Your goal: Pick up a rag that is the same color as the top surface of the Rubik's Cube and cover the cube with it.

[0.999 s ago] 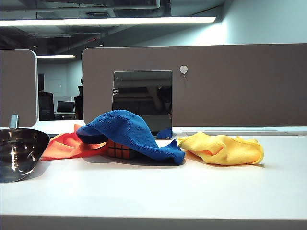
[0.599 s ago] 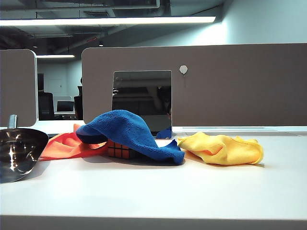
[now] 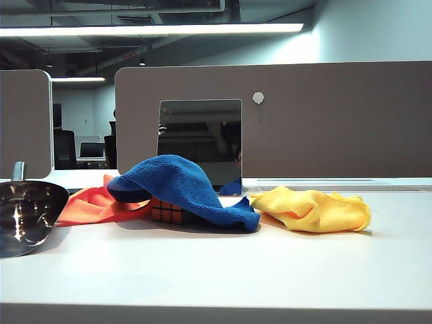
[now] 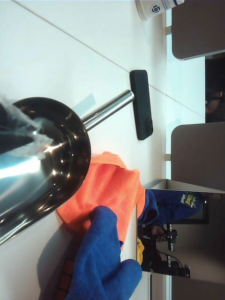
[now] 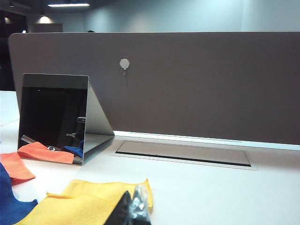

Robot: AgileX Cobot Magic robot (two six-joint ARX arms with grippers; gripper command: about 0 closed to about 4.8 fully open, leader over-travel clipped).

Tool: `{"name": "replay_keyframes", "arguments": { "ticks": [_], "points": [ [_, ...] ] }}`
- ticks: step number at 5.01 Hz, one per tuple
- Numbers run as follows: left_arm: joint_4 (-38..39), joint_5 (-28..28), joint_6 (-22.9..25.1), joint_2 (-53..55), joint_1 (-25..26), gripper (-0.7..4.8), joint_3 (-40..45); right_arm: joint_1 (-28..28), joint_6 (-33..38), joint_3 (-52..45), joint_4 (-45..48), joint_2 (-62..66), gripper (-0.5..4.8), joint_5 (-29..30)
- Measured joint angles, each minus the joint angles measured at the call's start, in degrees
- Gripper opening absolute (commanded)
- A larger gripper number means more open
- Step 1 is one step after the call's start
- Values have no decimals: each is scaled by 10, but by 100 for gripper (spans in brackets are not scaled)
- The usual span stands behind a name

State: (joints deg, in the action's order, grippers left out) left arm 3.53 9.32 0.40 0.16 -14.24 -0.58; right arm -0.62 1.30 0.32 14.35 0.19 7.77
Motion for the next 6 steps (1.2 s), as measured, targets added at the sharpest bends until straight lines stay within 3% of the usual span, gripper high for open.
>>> {"name": "replay_keyframes", "arguments": {
  "ticks": [2,4,6],
  "points": [
    [-41,-16,0,0,53,-6,0,0,0,0,17,0,-5,11],
    [-50,-43,-2,0,139,-6,0,33,0,0,16,0,-5,13],
    [-50,-61,-11,0,163,-6,0,38,-1,0,5,0,-5,12]
  ]
}}
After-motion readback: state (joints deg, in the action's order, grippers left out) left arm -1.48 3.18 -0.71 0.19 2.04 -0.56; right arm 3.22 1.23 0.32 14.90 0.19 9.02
